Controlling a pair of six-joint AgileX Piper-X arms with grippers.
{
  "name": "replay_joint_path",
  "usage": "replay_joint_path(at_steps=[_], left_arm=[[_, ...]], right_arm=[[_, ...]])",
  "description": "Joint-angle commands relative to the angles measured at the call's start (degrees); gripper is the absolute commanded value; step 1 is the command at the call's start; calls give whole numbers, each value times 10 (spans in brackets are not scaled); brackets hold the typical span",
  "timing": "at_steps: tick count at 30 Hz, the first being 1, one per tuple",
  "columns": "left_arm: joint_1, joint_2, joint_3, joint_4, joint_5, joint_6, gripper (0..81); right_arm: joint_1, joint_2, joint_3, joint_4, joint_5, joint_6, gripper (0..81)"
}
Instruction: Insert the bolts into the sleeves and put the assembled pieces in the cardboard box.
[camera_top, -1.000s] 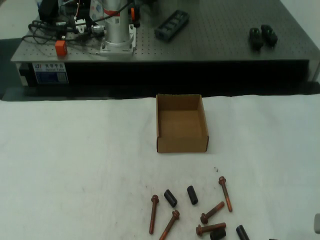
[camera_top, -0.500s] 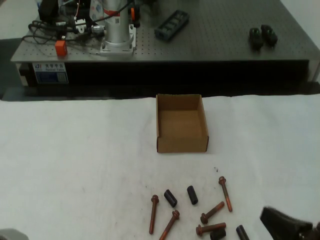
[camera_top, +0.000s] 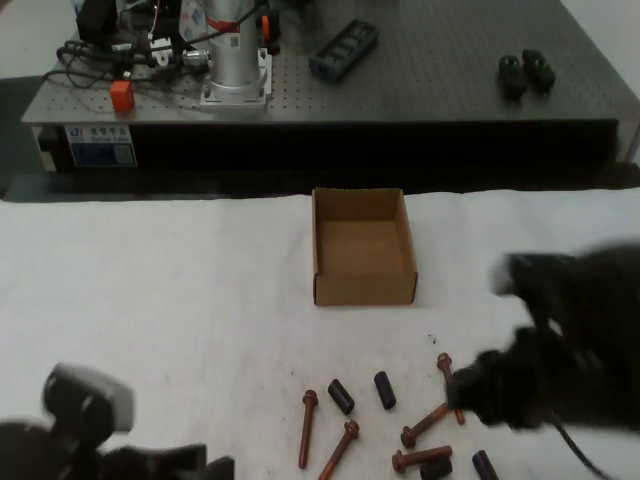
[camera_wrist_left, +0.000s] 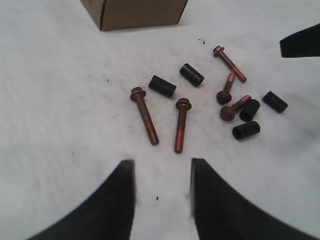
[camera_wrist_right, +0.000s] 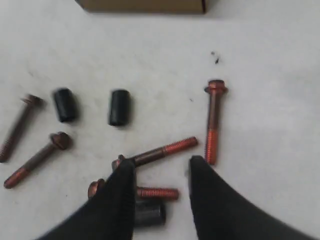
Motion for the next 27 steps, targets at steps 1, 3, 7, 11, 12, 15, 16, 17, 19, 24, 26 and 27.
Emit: replay_joint_path(at_steps=[1,3,7,11,12,15,16,17,19,24,26,27], left_arm=[[1,36,-39,-8,2,12,272],[1,79,-60,-8,2,12,272],[1,132,-86,-8,2,38,272],[1,146,-95,-8,2,41,272],[1,146,-95,-8,2,41,272],[1,146,-95,-8,2,41,272],[1,146,-95,-8,2,41,272],[1,146,-95,-8,2,41,272],[1,146,-95,-8,2,41,272],[1,146,-95,-8,2,49,272],[1,146,-96,-8,2,64,272],[1,146,-96,-8,2,67,272]], right_arm=[[0,337,-293,232,36,-129,264],[0,418,-365,294,73,-157,264],[-10,511,-458,365,112,-178,264],[-22,563,-494,387,112,-181,264],[-24,569,-494,385,109,-181,264],[-25,582,-494,383,85,-177,264],[-25,584,-494,379,81,-177,264],[-25,587,-494,376,78,-177,264],[-25,592,-494,372,76,-177,264],[-25,608,-494,367,76,-167,246],[-25,609,-494,372,76,-167,171],[-25,609,-494,375,76,-167,112]])
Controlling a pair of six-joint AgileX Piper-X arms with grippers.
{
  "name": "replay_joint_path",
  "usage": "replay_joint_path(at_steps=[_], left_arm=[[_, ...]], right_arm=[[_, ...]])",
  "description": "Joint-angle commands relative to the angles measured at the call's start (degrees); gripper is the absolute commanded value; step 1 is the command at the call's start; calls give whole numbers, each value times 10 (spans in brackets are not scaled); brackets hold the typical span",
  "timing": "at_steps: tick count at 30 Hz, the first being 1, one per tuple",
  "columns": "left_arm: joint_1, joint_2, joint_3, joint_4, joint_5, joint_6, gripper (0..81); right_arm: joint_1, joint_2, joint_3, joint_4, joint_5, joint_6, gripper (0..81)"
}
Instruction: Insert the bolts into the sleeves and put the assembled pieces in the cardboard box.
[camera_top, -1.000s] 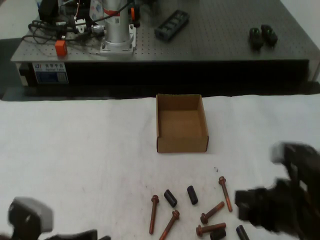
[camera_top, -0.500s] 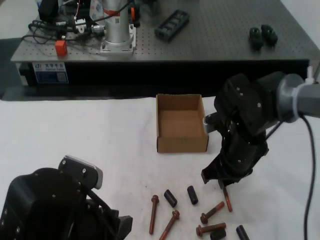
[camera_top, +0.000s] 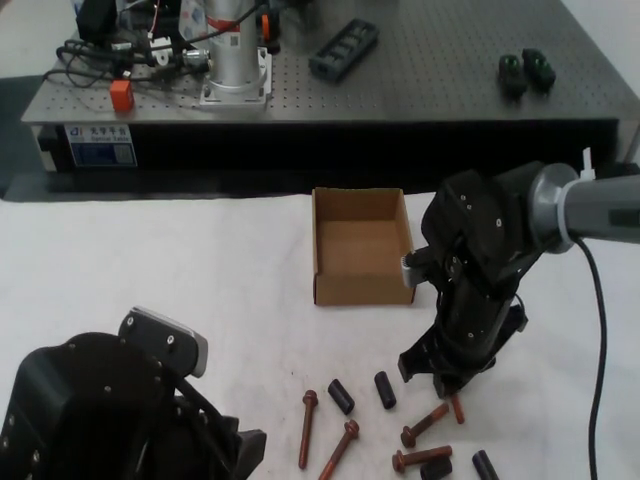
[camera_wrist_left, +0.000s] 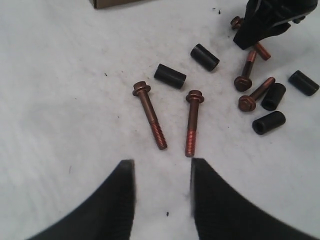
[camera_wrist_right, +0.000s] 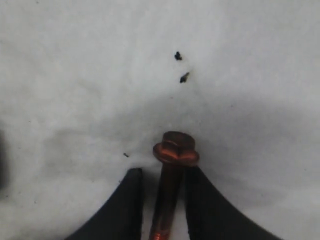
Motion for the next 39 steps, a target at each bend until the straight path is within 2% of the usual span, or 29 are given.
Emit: replay_joint_path(at_steps=[1,2,9,12,17,20,25,28,32,35,39], left_arm=[[1,-9,-1,-7,-8,8,272],[1,-5,-3,-7,-2,8,272],[1,106,-94,30,14,45,272],[1,193,-171,75,28,82,272],[1,341,-336,200,56,135,272],[1,410,-424,262,72,158,272],[-4,485,-530,352,85,281,327],[-24,496,-548,372,103,356,349],[-77,504,-547,372,81,447,348],[-114,520,-547,371,48,475,329],[-151,541,-547,364,48,494,290]], right_arm=[[-3,8,-4,7,-4,3,43],[-3,8,-4,7,-4,-2,4],[-16,-43,-3,49,-20,-61,3],[-28,-108,14,61,-26,-68,3],[-62,-252,86,61,-85,-70,3],[-80,-338,139,66,-87,-70,3],[-114,-431,208,69,-90,-64,3],[-132,-464,238,71,-107,-64,3],[-144,-478,256,79,-116,-58,3],[-143,-477,256,90,-123,-58,3],[-143,-477,256,91,-123,-58,3]])
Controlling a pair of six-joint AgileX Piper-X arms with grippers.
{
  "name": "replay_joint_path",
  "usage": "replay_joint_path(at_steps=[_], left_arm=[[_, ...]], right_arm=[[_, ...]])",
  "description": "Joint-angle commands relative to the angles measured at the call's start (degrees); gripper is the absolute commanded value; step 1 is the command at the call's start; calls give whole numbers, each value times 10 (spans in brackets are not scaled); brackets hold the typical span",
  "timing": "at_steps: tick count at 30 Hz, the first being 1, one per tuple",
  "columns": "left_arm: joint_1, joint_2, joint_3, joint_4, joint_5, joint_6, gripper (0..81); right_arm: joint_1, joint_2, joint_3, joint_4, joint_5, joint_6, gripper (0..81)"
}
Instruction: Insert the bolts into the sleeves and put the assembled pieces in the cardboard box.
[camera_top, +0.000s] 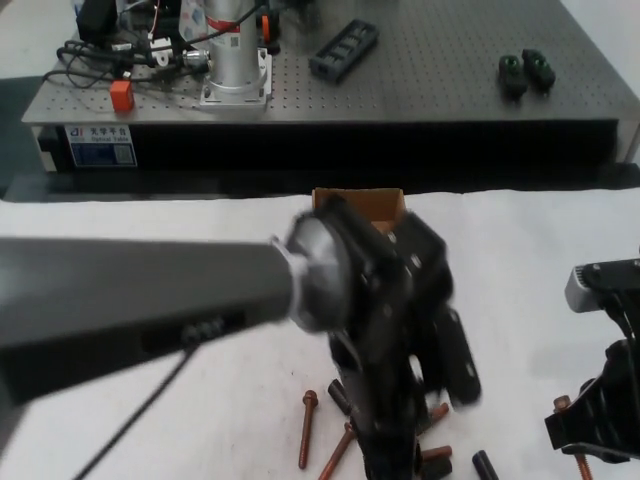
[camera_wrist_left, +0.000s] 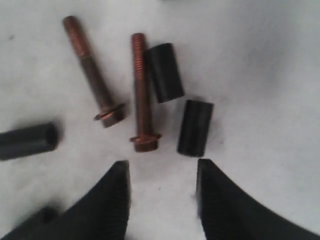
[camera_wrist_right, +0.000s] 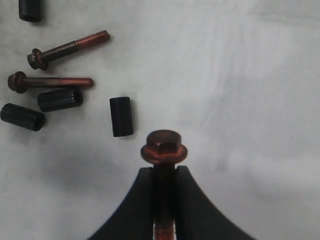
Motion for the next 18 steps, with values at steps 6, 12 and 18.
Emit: replay_joint_path(at_steps=[6,12,18], left_arm=[[-28,26,-6,-37,-39,15,291],[-28,39,-6,-42,-36,21,291],[-28,51,-6,-38,-34,21,230]], right_arm=[[-2,-6,-2,2,-10,4,3],[-2,-6,-2,6,-23,4,3],[-2,-6,-2,6,-23,4,3]])
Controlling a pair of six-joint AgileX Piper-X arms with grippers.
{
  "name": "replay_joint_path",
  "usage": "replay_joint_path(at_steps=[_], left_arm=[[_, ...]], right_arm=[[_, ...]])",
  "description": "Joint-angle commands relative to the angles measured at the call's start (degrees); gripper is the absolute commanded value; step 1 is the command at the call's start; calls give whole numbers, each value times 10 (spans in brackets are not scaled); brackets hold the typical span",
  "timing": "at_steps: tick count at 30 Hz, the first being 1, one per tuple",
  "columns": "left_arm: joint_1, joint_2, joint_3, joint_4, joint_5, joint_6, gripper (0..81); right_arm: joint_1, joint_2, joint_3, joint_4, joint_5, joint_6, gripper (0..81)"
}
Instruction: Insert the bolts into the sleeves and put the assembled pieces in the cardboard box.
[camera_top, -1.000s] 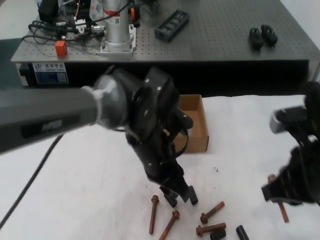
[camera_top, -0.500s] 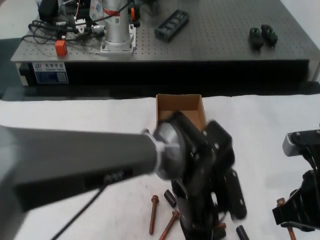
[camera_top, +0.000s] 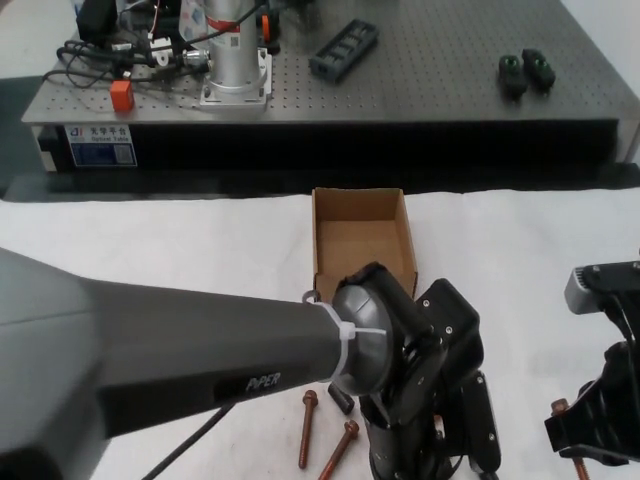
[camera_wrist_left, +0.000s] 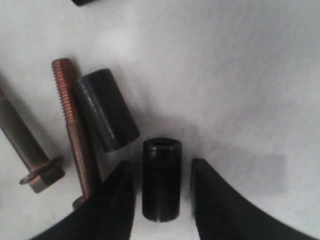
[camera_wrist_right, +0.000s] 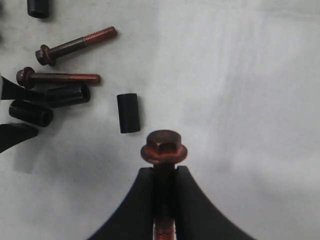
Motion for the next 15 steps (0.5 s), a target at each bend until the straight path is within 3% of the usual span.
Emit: replay_joint_path(at_steps=[1,6,11,15], left_arm=[[-1,5,-6,2,0,8,197],[-1,5,-7,-6,-3,2,4],[7,-43,-12,-11,-37,-103,6],[44,-148,45,-53,9,-233,6]], right_arm=[[-2,-6,-2,2,-9,4,3],[-2,-6,-2,0,-9,4,3],[-2,-22,0,-43,-61,7,3],[-2,-72,14,-150,-165,81,3]])
